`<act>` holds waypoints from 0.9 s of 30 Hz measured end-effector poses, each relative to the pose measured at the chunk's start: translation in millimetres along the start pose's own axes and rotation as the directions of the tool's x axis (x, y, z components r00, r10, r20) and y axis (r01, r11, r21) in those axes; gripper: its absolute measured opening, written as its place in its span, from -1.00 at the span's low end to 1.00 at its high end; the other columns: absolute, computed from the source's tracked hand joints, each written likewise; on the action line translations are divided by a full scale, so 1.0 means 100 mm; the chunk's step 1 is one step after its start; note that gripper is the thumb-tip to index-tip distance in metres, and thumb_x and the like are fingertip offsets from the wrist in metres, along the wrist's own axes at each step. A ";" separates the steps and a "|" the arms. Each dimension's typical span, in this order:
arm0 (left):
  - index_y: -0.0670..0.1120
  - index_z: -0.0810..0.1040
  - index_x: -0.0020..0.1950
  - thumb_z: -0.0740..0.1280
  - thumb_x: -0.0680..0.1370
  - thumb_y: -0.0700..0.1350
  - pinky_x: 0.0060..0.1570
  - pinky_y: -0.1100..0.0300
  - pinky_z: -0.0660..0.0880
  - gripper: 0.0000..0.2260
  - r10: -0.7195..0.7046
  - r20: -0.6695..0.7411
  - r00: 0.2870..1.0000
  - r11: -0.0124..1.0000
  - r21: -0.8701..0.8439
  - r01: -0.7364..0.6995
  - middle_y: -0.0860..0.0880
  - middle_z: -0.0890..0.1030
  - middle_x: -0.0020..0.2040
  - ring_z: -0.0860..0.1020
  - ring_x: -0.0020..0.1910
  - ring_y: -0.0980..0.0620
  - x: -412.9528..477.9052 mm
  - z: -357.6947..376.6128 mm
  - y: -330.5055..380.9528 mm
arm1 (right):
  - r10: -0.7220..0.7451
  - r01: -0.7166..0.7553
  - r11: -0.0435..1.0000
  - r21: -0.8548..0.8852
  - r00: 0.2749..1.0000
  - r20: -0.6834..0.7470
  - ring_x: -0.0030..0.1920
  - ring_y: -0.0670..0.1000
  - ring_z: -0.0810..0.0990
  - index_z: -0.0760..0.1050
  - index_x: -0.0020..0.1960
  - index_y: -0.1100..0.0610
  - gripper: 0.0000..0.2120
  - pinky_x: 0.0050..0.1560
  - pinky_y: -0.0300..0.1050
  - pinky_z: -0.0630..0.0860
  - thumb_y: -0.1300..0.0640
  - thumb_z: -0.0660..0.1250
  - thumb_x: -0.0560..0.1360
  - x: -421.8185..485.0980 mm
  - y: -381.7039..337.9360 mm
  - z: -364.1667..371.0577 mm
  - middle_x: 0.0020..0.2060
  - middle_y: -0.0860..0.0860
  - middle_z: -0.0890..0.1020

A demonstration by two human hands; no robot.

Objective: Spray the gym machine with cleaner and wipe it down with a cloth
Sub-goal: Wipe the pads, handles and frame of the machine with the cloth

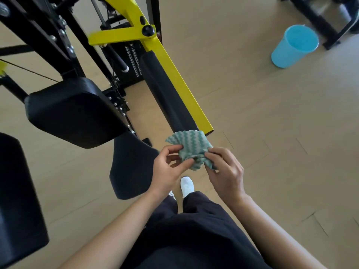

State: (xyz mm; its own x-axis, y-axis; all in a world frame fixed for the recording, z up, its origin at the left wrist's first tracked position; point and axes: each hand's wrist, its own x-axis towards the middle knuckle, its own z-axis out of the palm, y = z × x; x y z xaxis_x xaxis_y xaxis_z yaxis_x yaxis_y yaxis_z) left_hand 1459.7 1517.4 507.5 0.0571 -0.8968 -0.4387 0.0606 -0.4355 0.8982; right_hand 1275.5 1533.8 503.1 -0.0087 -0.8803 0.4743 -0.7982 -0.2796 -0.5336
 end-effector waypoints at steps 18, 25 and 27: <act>-0.18 0.51 0.27 0.37 0.52 -0.43 -0.11 0.14 0.65 -0.65 -0.227 -0.112 0.968 0.963 -0.172 0.206 -0.18 0.64 0.20 0.71 0.02 -0.05 -0.06 0.32 -0.07 | 0.590 -0.838 0.303 0.453 0.539 0.601 -0.14 0.00 0.72 0.54 0.18 0.06 -0.61 -0.14 -0.14 0.66 0.28 0.57 0.43 0.10 0.06 0.03 -0.12 0.06 0.74; -0.19 0.61 0.02 0.37 0.58 -0.38 -0.07 0.09 0.66 -0.88 -0.091 -0.191 0.977 0.981 -0.186 0.055 -0.19 0.66 0.02 0.69 -0.03 -0.05 -0.07 0.28 0.10 | 0.689 -0.802 0.275 0.531 0.549 0.472 -0.20 0.02 0.68 0.63 -0.06 0.10 -0.83 -0.14 -0.04 0.67 0.29 0.57 0.43 0.16 -0.07 0.06 -0.21 0.00 0.70; -0.22 0.61 0.01 0.35 0.59 -0.39 -0.12 0.15 0.64 -0.90 -0.141 -0.215 0.966 0.980 -0.172 0.105 -0.21 0.66 -0.01 0.69 -0.06 -0.07 -0.01 0.30 0.02 | 0.707 -0.824 0.261 0.502 0.518 0.482 -0.22 0.02 0.66 0.63 -0.07 0.13 -0.86 -0.17 -0.04 0.62 0.28 0.55 0.44 0.12 -0.03 0.14 -0.21 0.03 0.70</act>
State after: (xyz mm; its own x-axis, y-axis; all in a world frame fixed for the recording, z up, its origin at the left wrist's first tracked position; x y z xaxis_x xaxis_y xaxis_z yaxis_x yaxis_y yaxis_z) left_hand 1430.2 1515.7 510.4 0.2610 -0.7886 -0.5568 0.2363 -0.5071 0.8289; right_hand 1286.6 1518.8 500.5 -0.2781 -0.8382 -0.4691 0.1009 0.4602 -0.8821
